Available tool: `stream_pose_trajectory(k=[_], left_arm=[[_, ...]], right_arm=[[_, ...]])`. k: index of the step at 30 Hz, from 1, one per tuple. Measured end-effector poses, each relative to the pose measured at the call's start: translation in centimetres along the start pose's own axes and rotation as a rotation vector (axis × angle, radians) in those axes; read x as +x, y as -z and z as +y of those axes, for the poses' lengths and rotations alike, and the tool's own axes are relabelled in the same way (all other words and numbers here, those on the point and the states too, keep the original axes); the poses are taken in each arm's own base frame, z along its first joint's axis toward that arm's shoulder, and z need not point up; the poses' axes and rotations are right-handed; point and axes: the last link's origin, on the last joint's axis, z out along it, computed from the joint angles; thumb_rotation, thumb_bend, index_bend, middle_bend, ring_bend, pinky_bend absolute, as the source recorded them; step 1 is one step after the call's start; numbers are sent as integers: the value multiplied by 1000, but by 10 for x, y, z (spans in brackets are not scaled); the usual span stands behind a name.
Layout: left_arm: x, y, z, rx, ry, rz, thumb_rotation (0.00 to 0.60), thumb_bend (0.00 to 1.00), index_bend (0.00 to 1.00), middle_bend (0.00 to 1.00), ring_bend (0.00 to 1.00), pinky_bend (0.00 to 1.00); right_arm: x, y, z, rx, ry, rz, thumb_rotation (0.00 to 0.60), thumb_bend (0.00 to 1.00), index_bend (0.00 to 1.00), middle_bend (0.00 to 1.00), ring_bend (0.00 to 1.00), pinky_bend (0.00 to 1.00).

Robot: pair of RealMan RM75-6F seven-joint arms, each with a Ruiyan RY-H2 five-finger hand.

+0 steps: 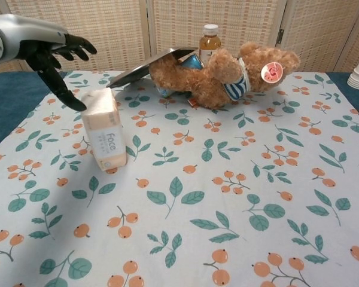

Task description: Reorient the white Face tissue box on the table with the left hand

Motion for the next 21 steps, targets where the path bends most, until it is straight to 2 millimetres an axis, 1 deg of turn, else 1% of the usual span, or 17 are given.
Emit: stream_pose_trajectory(k=[2, 4, 6, 9, 13, 21], left_arm=[[4, 5, 16, 13, -64, -61, 600, 138, 0, 55, 0, 92], [10, 10, 32, 6, -127, -84, 600, 138, 0, 54, 0, 92], [17, 15, 49, -7, -189, -80, 600, 137, 0, 54, 0, 92], [24, 19, 67, -20, -239, -46, 600, 136, 0, 54, 0, 91], [21, 14, 72, -14, -285, -19, 600, 137, 0, 53, 0, 85], [6, -3, 68, 39, -324, -35, 600, 139, 0, 58, 0, 84]], right_arm=[[0, 0, 1, -4, -1, 2, 600, 118, 139, 46, 0, 0], [1, -1, 2, -7, -2, 3, 600, 118, 138, 46, 0, 0], [1, -1, 2, -8, -5, 5, 600, 118, 139, 46, 0, 0], [3, 0, 4, -12, -9, 13, 600, 118, 138, 46, 0, 0], [4, 0, 5, -13, -9, 11, 600, 118, 139, 46, 0, 0], [5, 1, 8, -23, -13, 12, 600, 118, 138, 46, 0, 0]])
